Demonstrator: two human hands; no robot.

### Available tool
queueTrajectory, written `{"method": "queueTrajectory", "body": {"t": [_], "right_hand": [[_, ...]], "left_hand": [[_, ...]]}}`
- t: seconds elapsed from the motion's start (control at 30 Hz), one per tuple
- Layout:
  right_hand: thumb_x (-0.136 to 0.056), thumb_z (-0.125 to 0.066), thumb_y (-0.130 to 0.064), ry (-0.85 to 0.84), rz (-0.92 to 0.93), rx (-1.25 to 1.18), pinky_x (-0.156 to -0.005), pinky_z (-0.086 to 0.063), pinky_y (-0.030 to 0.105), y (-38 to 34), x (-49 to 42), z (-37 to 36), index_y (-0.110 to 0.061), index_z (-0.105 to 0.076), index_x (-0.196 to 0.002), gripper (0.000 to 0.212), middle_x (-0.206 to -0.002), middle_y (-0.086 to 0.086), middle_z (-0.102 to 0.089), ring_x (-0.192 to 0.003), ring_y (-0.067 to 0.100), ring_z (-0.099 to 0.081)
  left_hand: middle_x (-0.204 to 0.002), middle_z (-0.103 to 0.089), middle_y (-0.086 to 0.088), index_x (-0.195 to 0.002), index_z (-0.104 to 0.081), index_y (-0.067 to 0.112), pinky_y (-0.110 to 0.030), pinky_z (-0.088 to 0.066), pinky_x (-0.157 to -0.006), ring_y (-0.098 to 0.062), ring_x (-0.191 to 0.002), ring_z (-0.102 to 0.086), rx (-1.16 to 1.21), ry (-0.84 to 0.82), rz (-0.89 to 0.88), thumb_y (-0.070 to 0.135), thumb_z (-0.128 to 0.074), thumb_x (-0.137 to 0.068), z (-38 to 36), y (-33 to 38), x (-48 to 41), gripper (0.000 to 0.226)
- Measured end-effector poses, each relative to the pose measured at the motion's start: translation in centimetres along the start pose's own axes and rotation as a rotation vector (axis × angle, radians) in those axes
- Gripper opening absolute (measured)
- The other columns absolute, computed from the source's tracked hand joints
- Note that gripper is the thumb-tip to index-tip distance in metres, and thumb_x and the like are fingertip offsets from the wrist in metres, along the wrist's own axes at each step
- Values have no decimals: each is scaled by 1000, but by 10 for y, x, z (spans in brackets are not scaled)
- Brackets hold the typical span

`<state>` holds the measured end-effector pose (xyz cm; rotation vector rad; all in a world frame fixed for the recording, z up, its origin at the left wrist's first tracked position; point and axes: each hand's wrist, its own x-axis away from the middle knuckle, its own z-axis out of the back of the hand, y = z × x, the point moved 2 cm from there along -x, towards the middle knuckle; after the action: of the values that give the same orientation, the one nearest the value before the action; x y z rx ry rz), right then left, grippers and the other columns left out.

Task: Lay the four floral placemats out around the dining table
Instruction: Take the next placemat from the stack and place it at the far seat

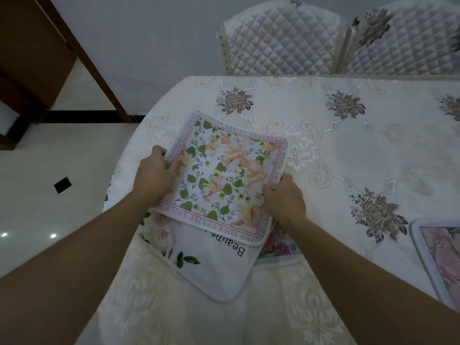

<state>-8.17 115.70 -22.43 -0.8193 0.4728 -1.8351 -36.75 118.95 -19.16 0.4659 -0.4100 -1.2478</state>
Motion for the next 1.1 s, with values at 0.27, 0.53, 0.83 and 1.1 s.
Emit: {"method": "queueTrajectory", "body": {"t": [0.27,0.53,0.83,1.1], "right_hand": [[-102,-38,-19,63,20,-303,-63,-50,37,-7,34,31,-13,-41,-108,9,-90,4,-60,-72,16,-58],[-103,-40,-19,187,81,-268,-45,-36,27,36,94,116,-15,-43,-104,5,-77,1,-58,-62,18,-55],[-102,-44,-23,337,38,-251,-56,-44,29,139,179,253,-15,-47,-106,10,-83,0,-61,-72,20,-60],[-102,-44,-21,412,40,-302,-55,-39,25,247,213,371,-13,-50,-118,19,-95,1,-62,-74,15,-56]], "left_hand": [[-93,-65,-2,-104,-58,12,-28,-44,-60,-18,-80,-60,249,-21,83,43,-58,-94,12,9,55,33],[-100,-67,-1,-108,-55,16,-32,-54,-72,-20,-90,-66,497,-97,22,33,-56,-97,4,65,143,19],[-87,-64,3,-99,-54,16,-37,-54,-66,-17,-80,-65,550,-135,-56,35,-52,-99,-28,183,264,19],[-83,-60,-2,-97,-51,10,-25,-45,-57,-17,-74,-59,533,-139,-149,29,-48,-102,-78,305,359,20]]}}
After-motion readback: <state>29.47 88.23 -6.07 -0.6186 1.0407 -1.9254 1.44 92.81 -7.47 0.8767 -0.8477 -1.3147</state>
